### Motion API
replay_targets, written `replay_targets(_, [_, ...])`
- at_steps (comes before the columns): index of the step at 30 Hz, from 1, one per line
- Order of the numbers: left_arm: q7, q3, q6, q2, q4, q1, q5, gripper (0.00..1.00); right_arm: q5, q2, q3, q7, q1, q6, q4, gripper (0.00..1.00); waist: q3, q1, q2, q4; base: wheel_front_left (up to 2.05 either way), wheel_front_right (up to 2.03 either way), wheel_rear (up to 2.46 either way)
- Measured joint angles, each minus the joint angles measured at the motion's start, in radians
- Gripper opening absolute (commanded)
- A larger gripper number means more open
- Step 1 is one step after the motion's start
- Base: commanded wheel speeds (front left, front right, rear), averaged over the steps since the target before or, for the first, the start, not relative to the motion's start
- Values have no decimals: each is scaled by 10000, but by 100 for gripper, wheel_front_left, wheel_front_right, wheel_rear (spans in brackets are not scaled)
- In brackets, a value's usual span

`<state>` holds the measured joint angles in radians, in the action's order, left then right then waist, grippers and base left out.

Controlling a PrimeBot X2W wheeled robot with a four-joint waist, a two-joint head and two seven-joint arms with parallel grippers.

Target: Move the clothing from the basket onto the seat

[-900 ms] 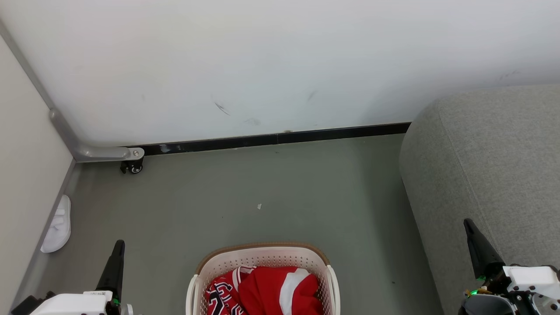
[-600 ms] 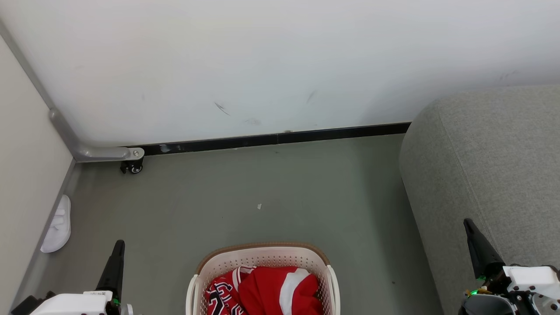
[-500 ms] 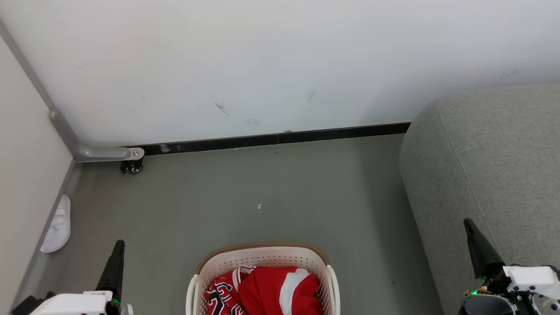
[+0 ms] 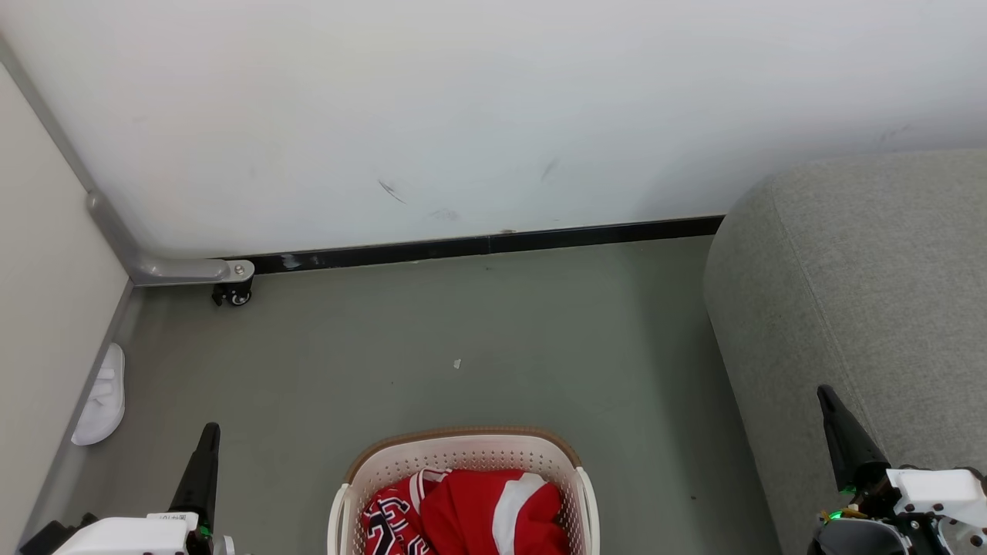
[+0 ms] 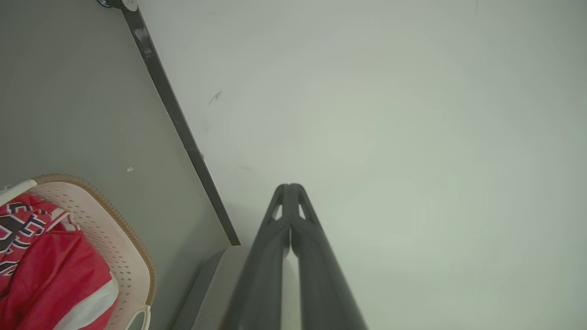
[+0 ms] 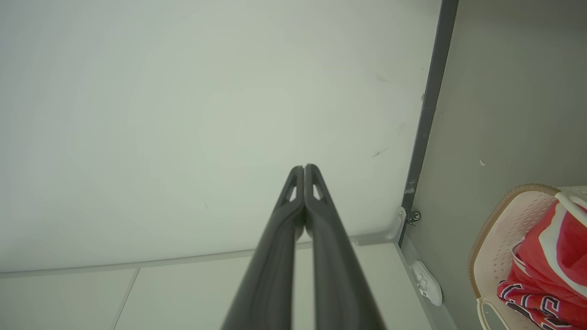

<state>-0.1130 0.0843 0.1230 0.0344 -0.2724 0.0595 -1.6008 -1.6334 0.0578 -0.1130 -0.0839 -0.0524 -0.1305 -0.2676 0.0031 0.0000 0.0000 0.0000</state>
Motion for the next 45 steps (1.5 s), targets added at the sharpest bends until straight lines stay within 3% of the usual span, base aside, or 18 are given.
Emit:
replay_targets(9, [0, 0, 0, 0, 0, 0, 0, 0, 2, -2, -2, 0, 0, 0, 0, 0, 0, 0, 0, 0, 0, 0, 0])
replay_targets(10, [0, 0, 0, 0, 0, 0, 0, 100, 2, -2, -2, 0, 0, 0, 0, 100, 0, 0, 0, 0, 0, 0, 0])
replay_targets(17, [0, -27, -15, -265, -385, -452, 2, 100, -6, -232, 17, 21, 483, 0, -387, 100, -3, 0, 0, 3, 0, 0, 0])
replay_targets(33, [13, 268, -17, -226, 458, -670, -102, 100, -213, -224, 42, 226, 432, 0, 59, 100, -22, 6, 0, 17, 0, 0, 0])
replay_targets(45, [364, 58, -61, -138, 949, -704, 364, 100, 25, -203, 301, 416, 210, 0, 583, 100, -53, 88, 0, -19, 0, 0, 0])
